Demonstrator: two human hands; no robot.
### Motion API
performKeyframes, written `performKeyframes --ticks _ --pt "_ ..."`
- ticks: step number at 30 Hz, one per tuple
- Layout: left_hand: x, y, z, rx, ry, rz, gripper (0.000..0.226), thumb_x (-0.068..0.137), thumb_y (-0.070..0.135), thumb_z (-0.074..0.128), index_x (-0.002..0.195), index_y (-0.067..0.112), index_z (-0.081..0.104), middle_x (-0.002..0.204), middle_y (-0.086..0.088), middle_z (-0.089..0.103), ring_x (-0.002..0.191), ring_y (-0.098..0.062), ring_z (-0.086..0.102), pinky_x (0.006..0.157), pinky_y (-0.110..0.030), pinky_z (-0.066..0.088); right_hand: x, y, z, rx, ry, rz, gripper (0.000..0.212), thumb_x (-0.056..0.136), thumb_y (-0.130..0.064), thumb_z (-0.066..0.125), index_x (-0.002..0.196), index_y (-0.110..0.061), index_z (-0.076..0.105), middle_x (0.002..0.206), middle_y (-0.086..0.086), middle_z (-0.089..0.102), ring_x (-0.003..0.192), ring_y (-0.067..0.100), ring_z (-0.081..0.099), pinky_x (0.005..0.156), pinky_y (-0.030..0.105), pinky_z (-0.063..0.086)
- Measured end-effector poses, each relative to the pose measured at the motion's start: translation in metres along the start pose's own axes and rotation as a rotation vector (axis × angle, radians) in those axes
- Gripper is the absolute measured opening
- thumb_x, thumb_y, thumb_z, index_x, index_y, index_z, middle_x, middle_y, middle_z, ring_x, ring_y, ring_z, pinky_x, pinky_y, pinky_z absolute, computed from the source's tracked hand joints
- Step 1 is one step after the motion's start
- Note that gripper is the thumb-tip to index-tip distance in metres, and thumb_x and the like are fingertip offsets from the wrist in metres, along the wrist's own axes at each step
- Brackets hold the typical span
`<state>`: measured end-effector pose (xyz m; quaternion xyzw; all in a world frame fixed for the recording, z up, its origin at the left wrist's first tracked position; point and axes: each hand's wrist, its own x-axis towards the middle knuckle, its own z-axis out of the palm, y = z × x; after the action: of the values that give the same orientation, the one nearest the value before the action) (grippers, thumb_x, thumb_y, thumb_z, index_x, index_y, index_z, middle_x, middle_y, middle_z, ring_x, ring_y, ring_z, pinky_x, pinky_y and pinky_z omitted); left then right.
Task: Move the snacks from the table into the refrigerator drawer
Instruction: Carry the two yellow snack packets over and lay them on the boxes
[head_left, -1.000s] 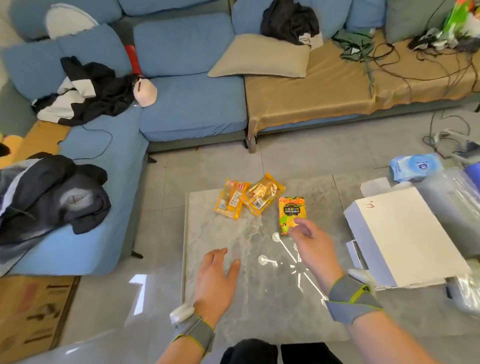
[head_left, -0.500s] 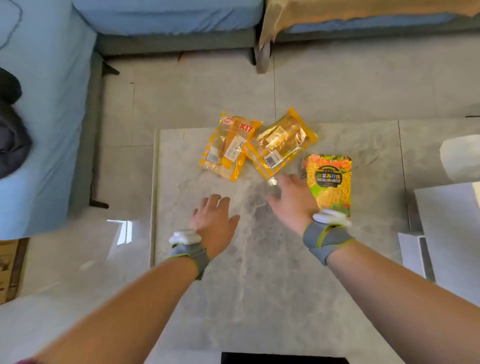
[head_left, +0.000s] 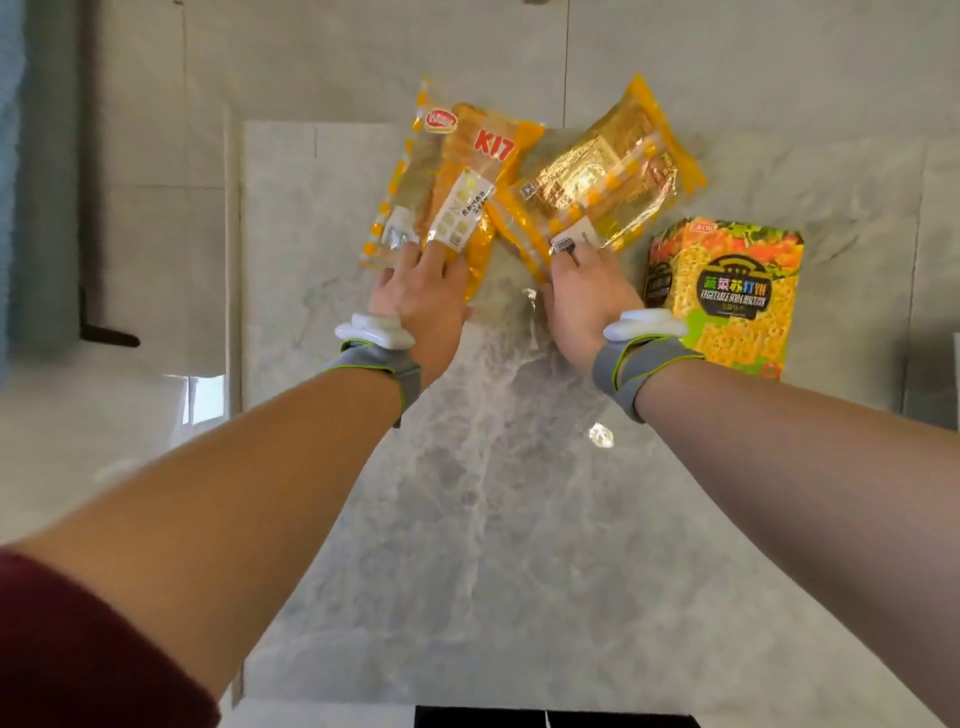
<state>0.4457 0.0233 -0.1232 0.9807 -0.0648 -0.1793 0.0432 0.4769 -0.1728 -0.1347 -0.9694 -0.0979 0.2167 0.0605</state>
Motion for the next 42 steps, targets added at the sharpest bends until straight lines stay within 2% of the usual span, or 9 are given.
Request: performKeyframes --ticks 7,13,21,24,29,32,35,38,42 --pt "-0.008 -0.011 0.003 0.049 0.031 0.043 0.017 0.084 0.005 0.072 0.099 0.007 0.066 0.098 -0.016 0.061 0.094 -0.041 0.058 0.066 -0.044 0.045 -0.007 0.0 -0.002 -0.034 0.037 -0.027 0.006 0.088 -0.004 0.062 0.087 0.002 0.061 0.112 0.024 0.053 0.111 0.046 0.049 0.07 0.051 0.052" --pt "-0.028 -0.018 0.017 0.051 0.108 0.089 0.015 0.078 -0.004 0.069 0.09 0.005 0.067 0.089 -0.014 0.062 0.082 -0.04 0.059 0.061 -0.044 0.049 -0.009 -0.006 -0.007 -0.078 0.006 -0.013 0.024 0.094 -0.011 0.058 0.108 0.007 0.066 0.122 0.026 0.056 0.116 0.044 0.051 0.088 0.046 0.046" --pt "-0.074 -0.024 0.037 0.051 0.171 0.073 0.014 0.076 -0.011 0.061 0.081 0.003 0.062 0.085 -0.017 0.058 0.077 -0.038 0.056 0.056 -0.035 0.031 -0.052 -0.009 0.003 0.071 -0.095 0.086 0.015 0.092 -0.016 0.061 0.104 -0.008 0.066 0.109 0.019 0.07 0.1 0.042 0.066 0.07 0.034 0.038" --pt "-0.106 -0.029 0.048 0.011 0.127 0.028 0.018 0.072 -0.011 0.068 0.077 0.003 0.058 0.085 -0.016 0.055 0.082 -0.037 0.055 0.057 -0.035 0.029 -0.082 -0.012 0.014 0.142 -0.11 0.157 0.014 0.095 -0.012 0.058 0.108 -0.011 0.062 0.111 0.018 0.07 0.103 0.041 0.065 0.072 0.035 0.037" --pt "-0.17 -0.017 0.037 -0.237 0.035 -0.146 0.009 0.086 0.006 0.066 0.091 0.004 0.058 0.111 -0.011 0.054 0.103 -0.035 0.05 0.062 -0.039 0.039 -0.135 -0.021 0.007 0.304 -0.099 0.268 0.023 0.085 0.0 0.057 0.097 -0.017 0.068 0.108 0.016 0.07 0.102 0.041 0.063 0.076 0.037 0.043" --pt "-0.205 -0.004 0.014 -0.453 0.074 -0.182 0.008 0.089 0.009 0.063 0.093 0.004 0.058 0.12 -0.011 0.057 0.106 -0.036 0.052 0.077 -0.047 0.049 -0.164 -0.029 -0.015 0.408 -0.097 0.379 0.025 0.081 0.001 0.058 0.09 -0.018 0.073 0.105 0.015 0.071 0.099 0.039 0.063 0.075 0.034 0.042" --pt "-0.232 0.014 -0.028 -0.659 0.161 -0.334 0.007 0.091 0.004 0.061 0.09 0.006 0.055 0.107 -0.014 0.061 0.091 -0.038 0.057 0.071 -0.043 0.045 -0.191 -0.04 -0.05 0.53 -0.083 0.498 0.022 0.081 -0.001 0.058 0.083 -0.018 0.07 0.101 0.016 0.071 0.094 0.037 0.061 0.068 0.03 0.034" --pt "-0.258 0.031 -0.079 -0.757 0.203 -0.491 0.011 0.099 0.009 0.054 0.09 0.01 0.048 0.077 -0.01 0.055 0.071 -0.042 0.052 0.059 -0.041 0.031 -0.219 -0.049 -0.092 0.696 -0.092 0.595 0.019 0.081 -0.004 0.059 0.084 -0.018 0.072 0.102 0.015 0.072 0.099 0.037 0.062 0.074 0.033 0.043" --pt "-0.279 0.041 -0.131 -0.767 0.135 -0.615 0.01 0.103 0.011 0.046 0.111 0.012 0.052 0.086 -0.016 0.064 0.08 -0.044 0.06 0.063 -0.041 0.039 -0.255 -0.061 -0.136 0.731 -0.121 0.544 0.015 0.08 -0.007 0.063 0.071 -0.018 0.057 0.094 0.015 0.069 0.097 0.038 0.063 0.071 0.033 0.041"
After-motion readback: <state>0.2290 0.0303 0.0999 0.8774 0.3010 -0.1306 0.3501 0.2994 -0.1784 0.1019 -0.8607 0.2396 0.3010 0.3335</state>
